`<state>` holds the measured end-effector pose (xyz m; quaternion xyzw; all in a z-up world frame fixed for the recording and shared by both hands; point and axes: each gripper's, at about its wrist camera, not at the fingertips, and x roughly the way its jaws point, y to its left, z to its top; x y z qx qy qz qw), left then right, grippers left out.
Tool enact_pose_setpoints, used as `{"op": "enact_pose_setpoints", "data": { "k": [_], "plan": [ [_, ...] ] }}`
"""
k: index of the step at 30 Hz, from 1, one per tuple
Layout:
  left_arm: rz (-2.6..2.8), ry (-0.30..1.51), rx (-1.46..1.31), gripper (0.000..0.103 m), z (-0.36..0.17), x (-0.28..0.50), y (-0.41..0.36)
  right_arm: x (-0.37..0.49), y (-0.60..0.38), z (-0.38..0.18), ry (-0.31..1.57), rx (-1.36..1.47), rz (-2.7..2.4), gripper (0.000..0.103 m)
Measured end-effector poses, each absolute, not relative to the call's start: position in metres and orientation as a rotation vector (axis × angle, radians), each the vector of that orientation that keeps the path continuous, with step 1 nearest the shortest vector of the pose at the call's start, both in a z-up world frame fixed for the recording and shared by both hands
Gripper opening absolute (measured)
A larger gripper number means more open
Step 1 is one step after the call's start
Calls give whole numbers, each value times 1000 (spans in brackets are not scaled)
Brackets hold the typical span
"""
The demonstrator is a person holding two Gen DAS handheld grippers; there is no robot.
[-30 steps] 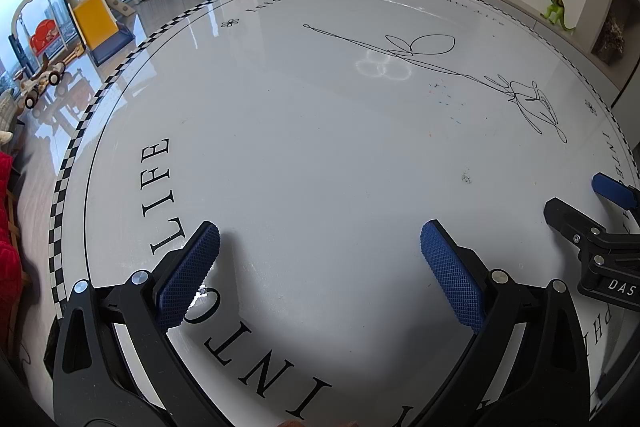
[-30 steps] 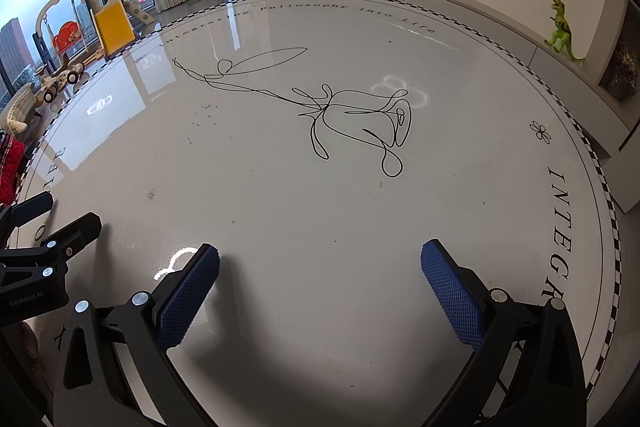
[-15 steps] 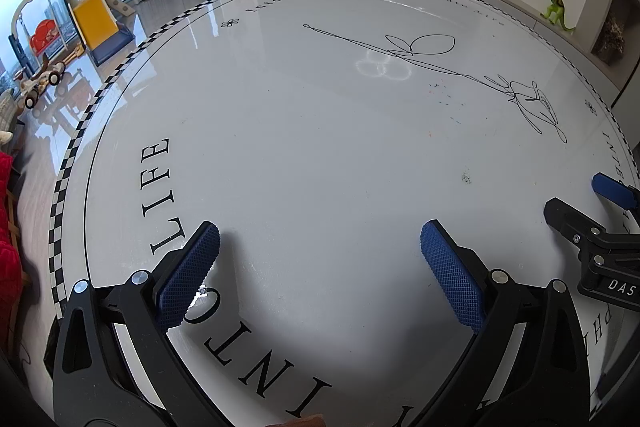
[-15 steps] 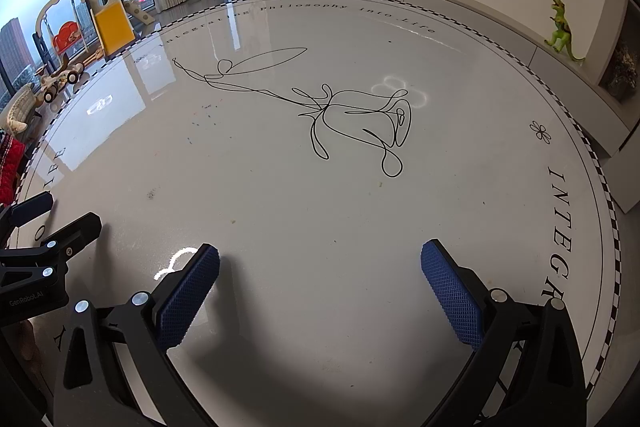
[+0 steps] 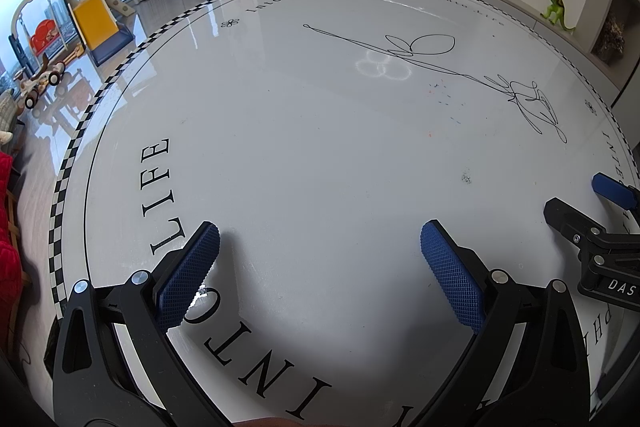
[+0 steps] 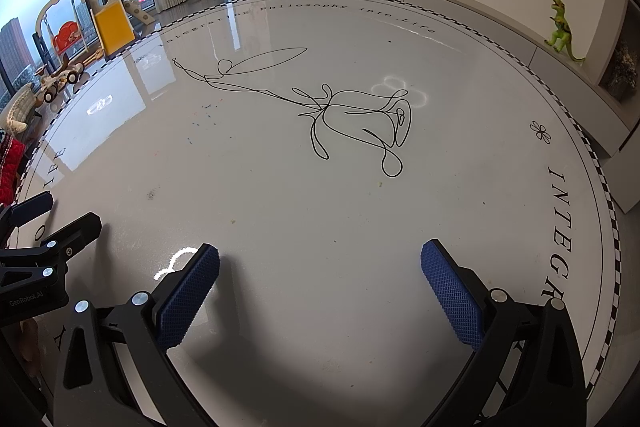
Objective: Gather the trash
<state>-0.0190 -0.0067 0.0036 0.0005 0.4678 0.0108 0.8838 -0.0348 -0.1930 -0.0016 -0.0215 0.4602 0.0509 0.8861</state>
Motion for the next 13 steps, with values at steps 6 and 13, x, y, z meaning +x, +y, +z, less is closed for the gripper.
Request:
{"op": "enact_pose_setpoints", "data": {
  "k": [6,13],
  "plan": [
    [23,974,2,97,3,-19,-7,-35,-193,-2,957,-45,106,100],
    [23,974,1,97,4,-19,-7,-35,-193,-2,957,-44,106,100]
  ]
}}
